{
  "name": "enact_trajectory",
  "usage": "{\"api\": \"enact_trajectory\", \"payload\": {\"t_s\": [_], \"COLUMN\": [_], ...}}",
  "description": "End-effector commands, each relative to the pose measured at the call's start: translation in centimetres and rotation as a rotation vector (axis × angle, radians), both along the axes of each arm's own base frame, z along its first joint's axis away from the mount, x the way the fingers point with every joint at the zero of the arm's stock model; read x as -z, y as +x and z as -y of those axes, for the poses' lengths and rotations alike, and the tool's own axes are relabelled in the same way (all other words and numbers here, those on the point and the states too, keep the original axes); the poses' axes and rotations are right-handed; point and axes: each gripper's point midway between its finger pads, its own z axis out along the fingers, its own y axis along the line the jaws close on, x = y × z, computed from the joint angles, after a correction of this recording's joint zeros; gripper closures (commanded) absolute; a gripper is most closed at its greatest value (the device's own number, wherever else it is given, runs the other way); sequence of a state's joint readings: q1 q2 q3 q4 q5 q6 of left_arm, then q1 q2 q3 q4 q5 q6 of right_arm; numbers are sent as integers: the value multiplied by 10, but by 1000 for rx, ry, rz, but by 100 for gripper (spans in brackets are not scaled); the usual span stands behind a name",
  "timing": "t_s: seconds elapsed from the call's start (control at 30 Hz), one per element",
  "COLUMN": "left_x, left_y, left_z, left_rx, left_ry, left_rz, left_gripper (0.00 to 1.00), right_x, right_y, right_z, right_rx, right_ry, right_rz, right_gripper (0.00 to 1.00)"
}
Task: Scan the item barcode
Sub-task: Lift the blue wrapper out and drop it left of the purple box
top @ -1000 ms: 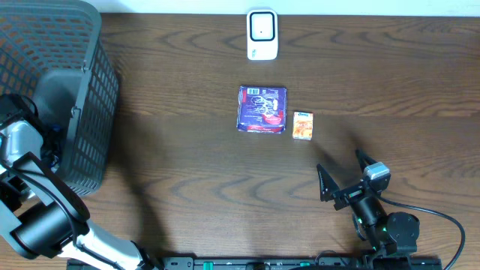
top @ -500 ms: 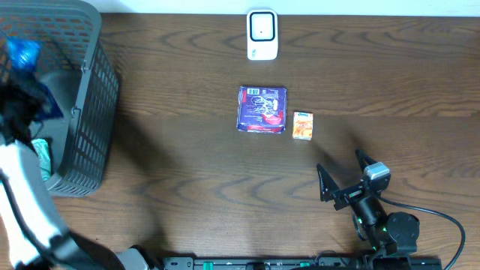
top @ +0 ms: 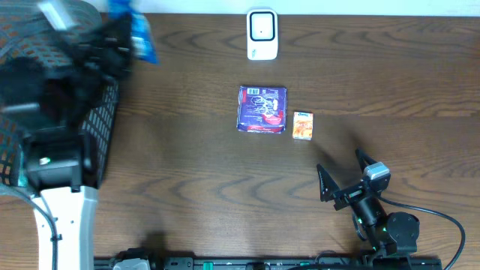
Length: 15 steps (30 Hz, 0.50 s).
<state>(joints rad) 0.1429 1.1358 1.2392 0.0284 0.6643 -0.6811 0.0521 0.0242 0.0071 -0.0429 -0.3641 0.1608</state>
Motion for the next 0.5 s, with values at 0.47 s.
{"api": "enact_trajectory", "payload": {"t_s": [0.47], "left_x": [239], "left_y": [59], "left_z": [96], "left_rx": [-152], "left_ry": [427], "left_rz": [-620], "left_gripper": [93], "right_x": [1], "right_y": [-1], "right_z": [-2], "right_rx": [-10], "right_ry": [13], "right_rz": [-8], "right_gripper": [1]}}
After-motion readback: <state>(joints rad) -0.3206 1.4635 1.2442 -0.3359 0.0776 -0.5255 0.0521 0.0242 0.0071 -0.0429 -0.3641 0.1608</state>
